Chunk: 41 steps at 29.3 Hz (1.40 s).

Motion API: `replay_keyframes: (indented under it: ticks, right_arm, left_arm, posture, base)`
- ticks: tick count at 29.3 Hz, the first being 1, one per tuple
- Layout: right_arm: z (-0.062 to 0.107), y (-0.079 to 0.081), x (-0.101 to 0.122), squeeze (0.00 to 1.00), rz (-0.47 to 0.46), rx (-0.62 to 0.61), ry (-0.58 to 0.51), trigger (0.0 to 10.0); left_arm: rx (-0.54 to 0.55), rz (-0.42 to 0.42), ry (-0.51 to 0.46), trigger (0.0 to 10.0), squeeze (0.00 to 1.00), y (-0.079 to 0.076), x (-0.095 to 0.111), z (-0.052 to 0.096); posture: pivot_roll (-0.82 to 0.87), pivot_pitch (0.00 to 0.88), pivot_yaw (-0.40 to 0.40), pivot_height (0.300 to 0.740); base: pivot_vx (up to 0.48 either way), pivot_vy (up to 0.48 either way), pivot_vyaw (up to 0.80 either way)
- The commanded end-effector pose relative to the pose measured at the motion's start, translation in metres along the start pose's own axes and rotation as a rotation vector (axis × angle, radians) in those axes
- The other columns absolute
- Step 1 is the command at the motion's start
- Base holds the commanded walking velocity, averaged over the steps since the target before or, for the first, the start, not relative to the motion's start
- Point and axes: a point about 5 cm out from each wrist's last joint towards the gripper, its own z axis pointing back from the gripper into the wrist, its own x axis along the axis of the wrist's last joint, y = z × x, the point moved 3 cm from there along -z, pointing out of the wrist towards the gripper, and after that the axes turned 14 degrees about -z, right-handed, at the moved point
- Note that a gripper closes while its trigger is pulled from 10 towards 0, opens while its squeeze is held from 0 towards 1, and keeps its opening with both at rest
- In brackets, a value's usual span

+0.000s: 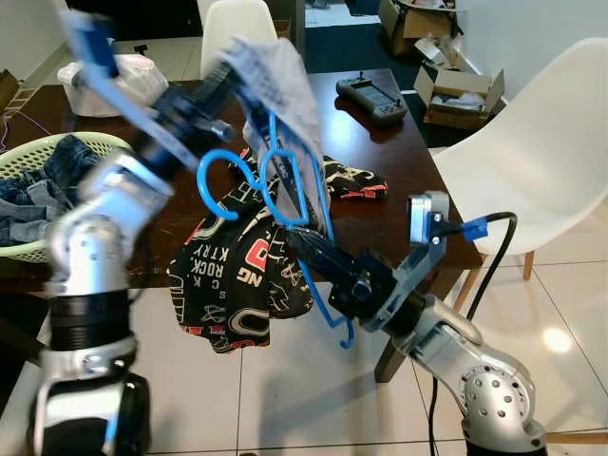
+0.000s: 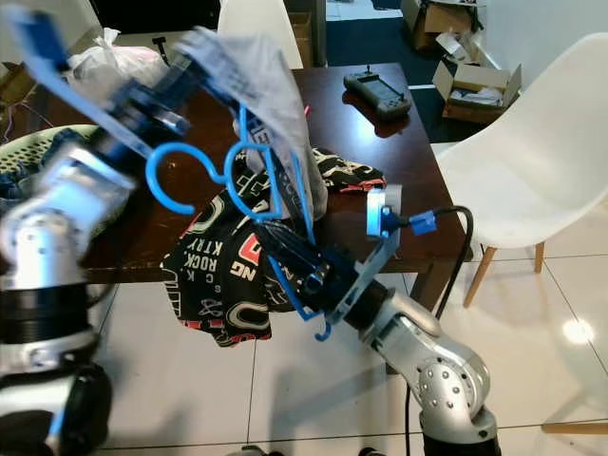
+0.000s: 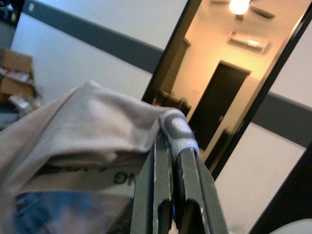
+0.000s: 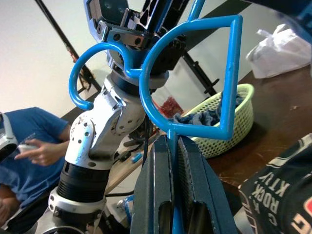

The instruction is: Hang hanger

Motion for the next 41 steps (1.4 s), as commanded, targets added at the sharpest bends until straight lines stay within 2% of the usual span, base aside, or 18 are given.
replay_keyframes:
  ticks: [1, 2, 3, 4, 5, 6, 9, 20, 24, 27, 30, 31, 34, 35, 38, 39, 40, 41]
  right_arm:
    - [-0.001, 0.003, 0.001, 0.00, 0.010, 0.009, -0.018, 0.0]
    - [-0.001, 0.003, 0.001, 0.00, 0.010, 0.009, -0.018, 0.0]
    - [-0.001, 0.002, 0.002, 0.00, 0.008, 0.006, -0.032, 0.0]
    - [-0.001, 0.002, 0.002, 0.00, 0.008, 0.006, -0.032, 0.0]
    - [-0.001, 0.002, 0.003, 0.00, 0.005, 0.004, -0.042, 0.0]
    - [-0.001, 0.002, 0.003, 0.00, 0.005, 0.004, -0.042, 0.0]
    - [-0.001, 0.000, 0.004, 0.00, 0.001, -0.003, -0.055, 0.0]
    - [0.000, -0.009, 0.009, 0.00, -0.019, -0.035, -0.099, 0.0]
    - [0.001, -0.013, 0.010, 0.00, -0.016, -0.054, -0.101, 0.0]
    - [0.004, -0.018, 0.009, 0.00, -0.007, -0.085, -0.089, 0.0]
    - [0.004, -0.018, 0.009, 0.00, -0.007, -0.085, -0.089, 0.0]
    - [0.005, -0.019, 0.008, 0.00, -0.006, -0.089, -0.086, 0.0]
    - [0.005, -0.019, 0.008, 0.00, -0.006, -0.089, -0.086, 0.0]
    - [0.005, -0.019, 0.008, 0.00, -0.005, -0.091, -0.086, 0.0]
    - [0.005, -0.019, 0.008, 0.00, -0.005, -0.091, -0.086, 0.0]
    - [0.005, -0.020, 0.009, 0.00, -0.005, -0.095, -0.087, 0.0]
    - [0.005, -0.020, 0.009, 0.00, -0.005, -0.095, -0.087, 0.0]
    - [0.005, -0.022, 0.009, 0.00, -0.004, -0.104, -0.090, 0.0]
  left_arm:
    - [-0.022, 0.036, -0.004, 10.0, 0.00, -0.009, -0.006, 0.001]
    - [-0.022, 0.036, -0.004, 10.0, 0.00, -0.009, -0.006, 0.001]
    - [-0.049, 0.088, 0.001, 10.0, 0.00, -0.020, -0.015, 0.000]
    - [-0.049, 0.088, 0.001, 10.0, 0.00, -0.020, -0.015, 0.000]
    - [-0.068, 0.122, 0.005, 10.0, 0.00, -0.028, -0.020, -0.001]
    - [-0.068, 0.122, 0.005, 10.0, 0.00, -0.028, -0.020, -0.001]
    - [-0.085, 0.176, 0.017, 10.0, 0.00, -0.042, -0.031, 0.001]
    - [-0.066, 0.216, 0.004, 10.0, 0.00, -0.047, -0.026, 0.009]
    - [-0.043, 0.184, 0.016, 10.0, 0.00, -0.042, -0.025, 0.014]
    - [0.032, 0.078, 0.021, 10.0, 0.00, -0.018, -0.010, 0.023]
    - [0.032, 0.078, 0.021, 10.0, 0.00, -0.018, -0.010, 0.023]
    - [0.051, 0.041, 0.017, 10.0, 0.00, -0.011, -0.002, 0.025]
    - [0.051, 0.041, 0.017, 10.0, 0.00, -0.011, -0.002, 0.025]
    - [0.063, 0.016, 0.006, 10.0, 0.01, -0.004, 0.008, 0.026]
    - [0.063, 0.016, 0.006, 10.0, 0.01, -0.004, 0.008, 0.026]
    - [0.041, 0.008, -0.008, 10.0, 1.00, -0.004, 0.018, 0.027]
    - [0.041, 0.008, -0.008, 10.0, 1.00, -0.004, 0.018, 0.027]
    - [-0.003, 0.022, -0.029, 10.0, 1.00, -0.011, 0.025, 0.028]
  posture:
    - [0.07, 0.145, 0.085, 0.740]
    - [0.07, 0.145, 0.085, 0.740]
    - [0.07, 0.147, 0.087, 0.740]
    - [0.07, 0.147, 0.087, 0.740]
    - [0.07, 0.147, 0.087, 0.740]
    - [0.07, 0.147, 0.087, 0.740]
    - [0.07, 0.154, 0.084, 0.740]
    - [0.08, 0.156, 0.081, 0.740]
    - [0.08, 0.156, 0.081, 0.740]
    - [0.08, 0.156, 0.081, 0.740]
    - [0.08, 0.156, 0.081, 0.740]
    - [0.08, 0.160, 0.076, 0.740]
    - [0.08, 0.160, 0.076, 0.740]
    - [0.08, 0.161, 0.074, 0.740]
    - [0.08, 0.161, 0.074, 0.740]
    - [0.08, 0.162, 0.073, 0.740]
    - [0.08, 0.162, 0.073, 0.740]
    - [0.08, 0.166, 0.069, 0.740]
  base:
    - [0.000, 0.000, 0.00]
    - [0.000, 0.000, 0.00]
    - [0.000, 0.000, 0.00]
    - [0.000, 0.000, 0.00]
    - [0.000, 0.000, 0.00]
    - [0.000, 0.000, 0.00]
    - [0.000, 0.000, 0.00]
    - [0.000, 0.000, 0.00]
    - [0.000, 0.000, 0.00]
    - [0.000, 0.000, 0.00]
    - [0.000, 0.000, 0.00]
    - [0.000, 0.000, 0.00]
    - [0.000, 0.000, 0.00]
    - [0.000, 0.000, 0.00]
    - [0.000, 0.000, 0.00]
    - [0.000, 0.000, 0.00]
    - [0.000, 0.000, 0.00]
    - [0.000, 0.000, 0.00]
